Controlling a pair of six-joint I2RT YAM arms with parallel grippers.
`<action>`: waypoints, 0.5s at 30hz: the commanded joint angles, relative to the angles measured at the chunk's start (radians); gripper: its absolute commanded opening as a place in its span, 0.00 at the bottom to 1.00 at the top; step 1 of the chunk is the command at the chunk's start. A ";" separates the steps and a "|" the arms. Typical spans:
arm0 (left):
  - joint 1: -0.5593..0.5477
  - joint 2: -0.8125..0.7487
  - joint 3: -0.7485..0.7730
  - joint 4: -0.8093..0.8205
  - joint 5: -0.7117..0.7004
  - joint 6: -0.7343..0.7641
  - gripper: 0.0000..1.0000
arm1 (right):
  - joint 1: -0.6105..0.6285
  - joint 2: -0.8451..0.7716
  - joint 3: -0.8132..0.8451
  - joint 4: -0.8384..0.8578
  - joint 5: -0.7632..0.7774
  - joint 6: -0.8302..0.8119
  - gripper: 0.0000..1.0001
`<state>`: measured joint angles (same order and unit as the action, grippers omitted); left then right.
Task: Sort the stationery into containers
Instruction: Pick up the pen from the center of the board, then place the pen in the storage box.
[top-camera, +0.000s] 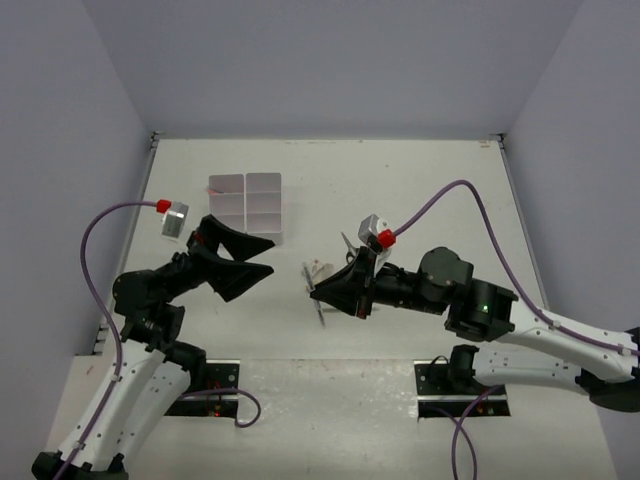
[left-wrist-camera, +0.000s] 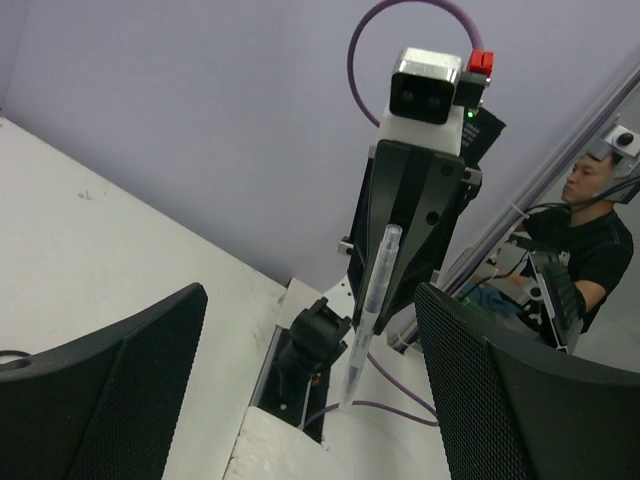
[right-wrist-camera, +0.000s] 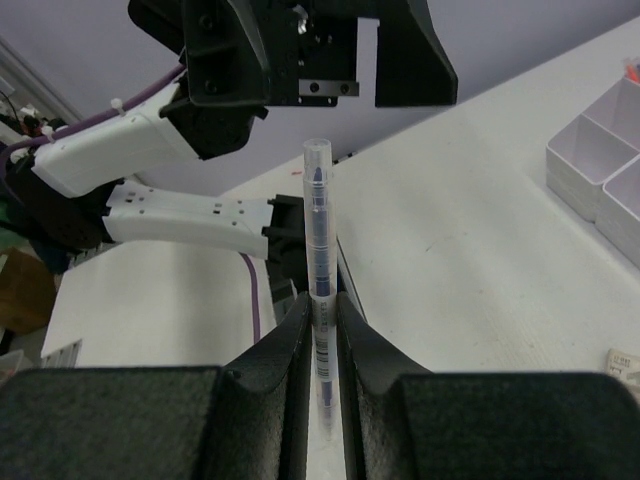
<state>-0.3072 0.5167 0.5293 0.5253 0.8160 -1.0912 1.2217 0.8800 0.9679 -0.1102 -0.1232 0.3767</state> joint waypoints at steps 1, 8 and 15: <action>-0.066 0.022 0.045 -0.037 -0.006 0.082 0.93 | 0.001 0.020 0.064 0.036 -0.017 -0.003 0.00; -0.146 0.056 0.051 -0.034 -0.058 0.121 0.96 | 0.000 0.069 0.085 0.020 -0.022 0.004 0.00; -0.154 0.061 0.059 -0.030 -0.072 0.133 0.86 | 0.001 0.106 0.109 0.012 -0.038 0.002 0.00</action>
<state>-0.4530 0.5729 0.5444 0.4873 0.7712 -0.9978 1.2217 0.9638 1.0128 -0.1094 -0.1285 0.3775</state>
